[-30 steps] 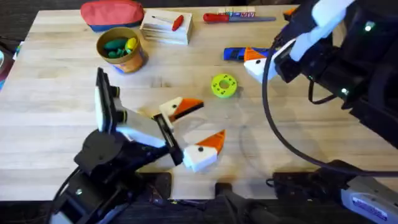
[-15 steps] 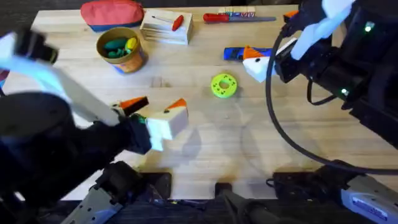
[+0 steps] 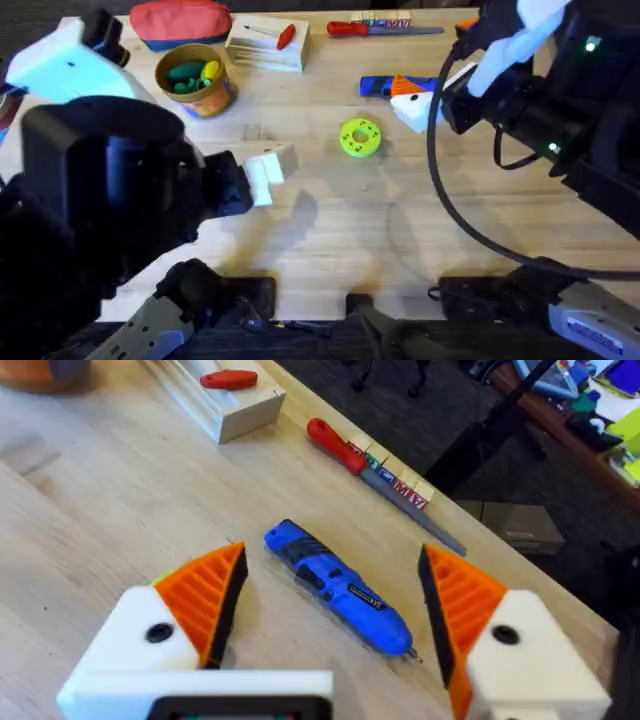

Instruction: Pick up the gripper from the table and insert it into the empty holder that is missing its gripper. Then pick up a screw, insert it into the mounting hole, and use the screwdriver to tighten it. Finally, clean up the table by picking up the vegetable and placing it into the bucket.

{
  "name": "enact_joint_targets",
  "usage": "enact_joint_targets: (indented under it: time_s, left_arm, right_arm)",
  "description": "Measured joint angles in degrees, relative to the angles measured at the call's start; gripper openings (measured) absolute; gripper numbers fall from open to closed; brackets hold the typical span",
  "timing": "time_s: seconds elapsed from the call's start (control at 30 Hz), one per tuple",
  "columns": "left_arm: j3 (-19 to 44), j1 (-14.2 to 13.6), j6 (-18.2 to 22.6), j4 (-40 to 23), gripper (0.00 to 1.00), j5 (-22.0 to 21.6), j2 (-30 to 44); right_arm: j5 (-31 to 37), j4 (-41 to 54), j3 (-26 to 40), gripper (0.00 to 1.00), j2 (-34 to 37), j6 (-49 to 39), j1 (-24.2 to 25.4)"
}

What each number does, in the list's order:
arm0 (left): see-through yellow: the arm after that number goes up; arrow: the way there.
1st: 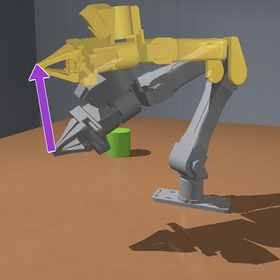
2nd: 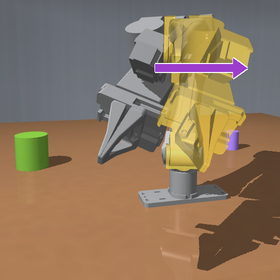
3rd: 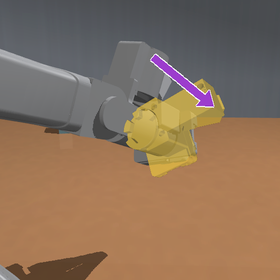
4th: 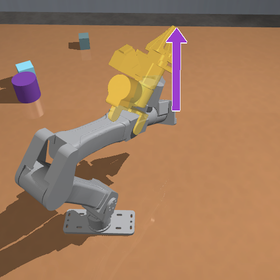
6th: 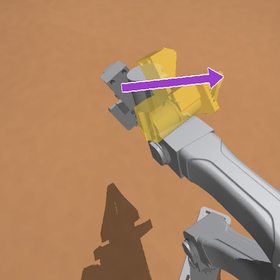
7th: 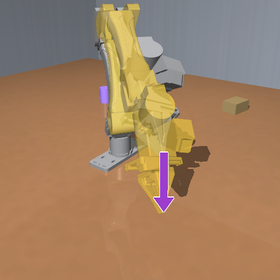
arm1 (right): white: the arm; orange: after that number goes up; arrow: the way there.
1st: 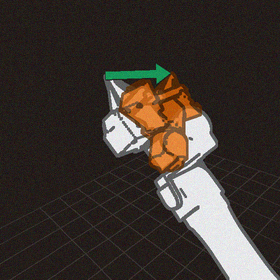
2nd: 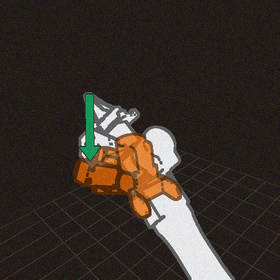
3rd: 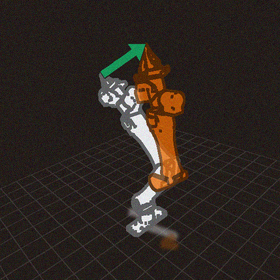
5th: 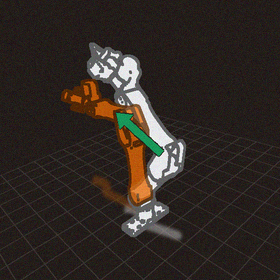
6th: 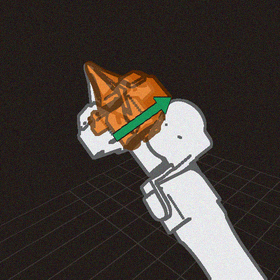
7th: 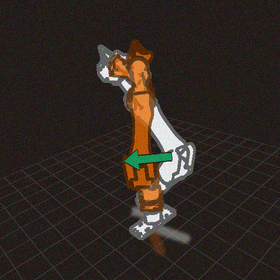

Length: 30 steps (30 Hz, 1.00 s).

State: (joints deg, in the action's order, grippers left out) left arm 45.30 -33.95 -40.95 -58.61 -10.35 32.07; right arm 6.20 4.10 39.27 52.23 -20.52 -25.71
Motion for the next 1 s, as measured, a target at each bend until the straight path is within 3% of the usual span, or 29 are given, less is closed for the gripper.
enact_joint_targets:
  time_s: [0.27,0.5,0.67,0.83,1.0]
  left_arm:
    - [0.1,0.0,-16.7,-2.3,0.986,-6.6,11.9]
    - [0.1,0.8,-27.9,-3.0,0.985,-9.7,25.2]
    - [0.1,7.0,-33.2,-3.4,0.985,-8.0,29.5]
    - [0.1,14.2,-35.0,-3.0,0.985,-5.7,32.2]
    - [-0.6,18.9,-35.5,-0.6,0.985,-2.1,36.2]
  right_arm:
    - [0.0,0.0,0.0,0.991,0.0,0.0,0.0]
    - [0.0,1.3,0.0,0.991,0.0,0.0,0.0]
    - [0.0,2.5,0.0,0.991,0.0,0.0,0.0]
    - [0.0,2.5,0.0,0.991,0.0,0.0,0.0]
    - [0.0,2.5,0.0,0.991,0.0,0.0,0.0]
